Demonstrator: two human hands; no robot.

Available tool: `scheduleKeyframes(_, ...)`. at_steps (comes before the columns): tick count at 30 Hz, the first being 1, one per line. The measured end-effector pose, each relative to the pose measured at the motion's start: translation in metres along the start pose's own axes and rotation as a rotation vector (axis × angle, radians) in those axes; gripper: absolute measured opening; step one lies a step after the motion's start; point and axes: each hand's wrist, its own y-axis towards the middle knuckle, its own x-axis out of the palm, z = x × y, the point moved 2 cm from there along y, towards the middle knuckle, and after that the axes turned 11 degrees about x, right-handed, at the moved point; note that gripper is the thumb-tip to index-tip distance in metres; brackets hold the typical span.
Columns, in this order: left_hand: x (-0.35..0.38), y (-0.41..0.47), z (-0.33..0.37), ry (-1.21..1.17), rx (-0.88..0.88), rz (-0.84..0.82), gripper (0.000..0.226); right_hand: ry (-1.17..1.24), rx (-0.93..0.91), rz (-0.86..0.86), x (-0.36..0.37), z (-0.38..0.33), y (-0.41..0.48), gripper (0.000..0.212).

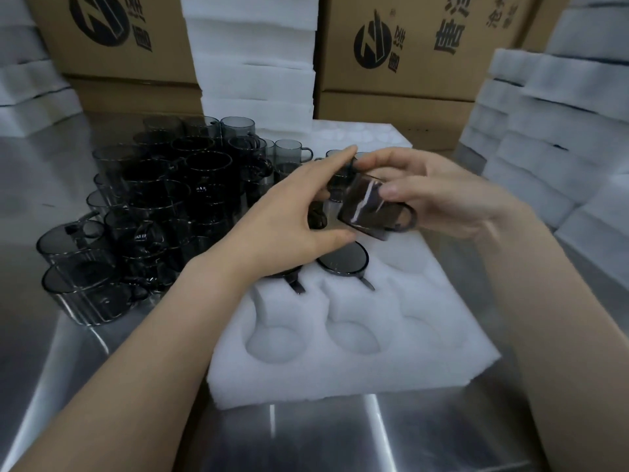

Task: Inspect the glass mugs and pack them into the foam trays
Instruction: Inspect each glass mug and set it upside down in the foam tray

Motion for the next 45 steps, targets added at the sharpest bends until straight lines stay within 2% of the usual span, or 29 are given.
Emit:
scheduleKeyframes(5, 0.003, 0.001, -0.005, 0.205, -0.171, -0.202, 0.053, -0.429, 0.010, 0.034, -0.008, -0.004, -0.029, 0.049)
scheduleKeyframes(10, 0.002, 0.002, -0.006, 0.177, -0.198, -0.175, 0.025, -0.576, 0.062, 0.124, 0.003, -0.007, -0.042, 0.044)
scheduleKeyframes(14, 0.003, 0.002, -0.006, 0.155, -0.200, -0.153, 0.019, -0.690, 0.128, 0.163, 0.016, -0.003, -0.040, 0.040)
scheduleKeyframes(19, 0.003, 0.002, -0.007, 0.133, -0.199, -0.130, 0.020, -0.784, 0.197, 0.194, 0.022, 0.004, -0.037, 0.025)
scheduleKeyframes(26, 0.003, 0.003, -0.007, 0.154, -0.206, -0.127, 0.017, -1.020, 0.293, 0.149, 0.030, 0.018, -0.029, 0.019)
scheduleKeyframes(27, 0.003, 0.003, -0.008, 0.156, -0.205, -0.121, 0.015, -1.058, 0.300, 0.154, 0.029, 0.021, -0.029, 0.027)
scheduleKeyframes(29, 0.002, 0.004, -0.008, 0.156, -0.203, -0.095, 0.013, -1.080, 0.315, 0.158, 0.028, 0.025, -0.031, 0.058)
scheduleKeyframes(31, 0.002, 0.006, -0.008, 0.154, -0.209, -0.061, 0.015, -1.101, 0.346, 0.147, 0.033, 0.028, -0.032, 0.074)
scheduleKeyframes(35, 0.000, 0.007, -0.011, 0.106, -0.268, 0.021, 0.018, -1.312, 0.344, 0.198, 0.045, 0.034, -0.030, 0.086)
scheduleKeyframes(37, 0.000, 0.007, -0.012, 0.107, -0.284, 0.029, 0.019, -1.318, 0.338, 0.203, 0.046, 0.032, -0.030, 0.093)
scheduleKeyframes(40, 0.001, 0.007, -0.014, 0.125, -0.296, 0.006, 0.019, -1.270, 0.391, 0.108, 0.041, 0.029, -0.028, 0.108)
scheduleKeyframes(41, 0.001, 0.006, -0.014, 0.131, -0.299, 0.000, 0.019, -1.197, 0.371, 0.080, 0.038, 0.025, -0.024, 0.106)
scheduleKeyframes(42, 0.001, 0.006, -0.015, 0.140, -0.302, -0.006, 0.018, -1.104, 0.294, 0.065, 0.035, 0.022, -0.018, 0.089)
scheduleKeyframes(43, 0.001, 0.005, -0.015, 0.150, -0.304, -0.013, 0.018, -1.001, 0.167, 0.113, 0.029, 0.020, -0.010, 0.060)
scheduleKeyframes(44, 0.001, 0.005, -0.015, 0.159, -0.307, -0.018, 0.018, -0.922, 0.057, 0.273, 0.018, 0.019, 0.001, 0.037)
scheduleKeyframes(45, 0.001, 0.005, -0.015, 0.165, -0.310, -0.023, 0.017, -0.889, 0.004, 0.479, 0.003, 0.018, 0.011, 0.024)
